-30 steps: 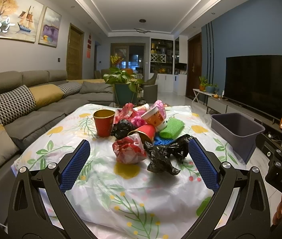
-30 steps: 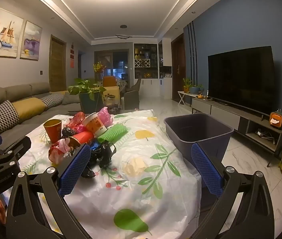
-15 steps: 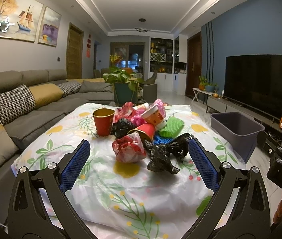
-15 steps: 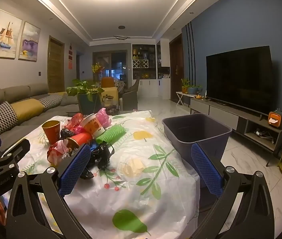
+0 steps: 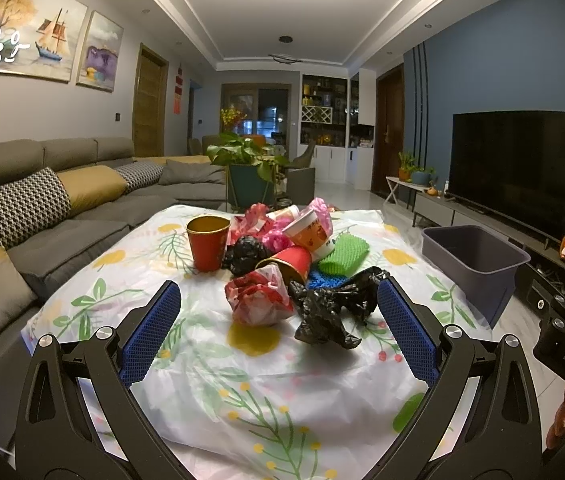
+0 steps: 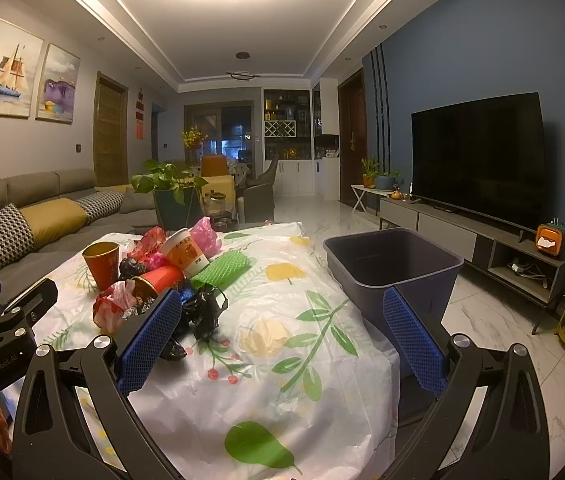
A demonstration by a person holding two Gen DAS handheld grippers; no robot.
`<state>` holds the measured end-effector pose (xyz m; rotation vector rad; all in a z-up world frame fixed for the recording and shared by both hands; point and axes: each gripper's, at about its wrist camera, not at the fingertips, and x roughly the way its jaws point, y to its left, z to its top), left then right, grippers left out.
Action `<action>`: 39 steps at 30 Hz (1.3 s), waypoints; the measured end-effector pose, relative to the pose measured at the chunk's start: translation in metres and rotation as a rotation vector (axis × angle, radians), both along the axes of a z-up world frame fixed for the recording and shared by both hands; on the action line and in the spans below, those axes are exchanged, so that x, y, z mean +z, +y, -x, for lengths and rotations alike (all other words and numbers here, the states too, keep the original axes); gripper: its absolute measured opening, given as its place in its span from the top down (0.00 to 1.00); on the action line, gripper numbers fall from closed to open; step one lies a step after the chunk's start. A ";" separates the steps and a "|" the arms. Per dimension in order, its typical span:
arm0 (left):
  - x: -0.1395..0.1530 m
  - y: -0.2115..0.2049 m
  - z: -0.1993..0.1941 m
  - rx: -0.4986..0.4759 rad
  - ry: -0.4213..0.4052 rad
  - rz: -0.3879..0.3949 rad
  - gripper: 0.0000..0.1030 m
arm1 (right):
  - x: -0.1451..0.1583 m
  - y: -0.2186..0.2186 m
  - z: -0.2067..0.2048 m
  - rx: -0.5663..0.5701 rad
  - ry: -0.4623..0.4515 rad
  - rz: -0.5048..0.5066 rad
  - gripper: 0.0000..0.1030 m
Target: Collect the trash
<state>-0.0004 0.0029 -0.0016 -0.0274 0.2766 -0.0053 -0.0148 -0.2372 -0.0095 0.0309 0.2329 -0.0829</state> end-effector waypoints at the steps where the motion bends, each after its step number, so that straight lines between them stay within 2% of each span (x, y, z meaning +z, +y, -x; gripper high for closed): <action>1: 0.002 0.001 0.000 0.000 0.000 -0.001 0.05 | 0.000 0.000 0.000 0.000 0.000 -0.001 0.05; 39: 0.001 0.001 -0.001 -0.004 0.007 0.007 0.06 | -0.003 -0.004 0.000 -0.022 0.002 -0.009 0.05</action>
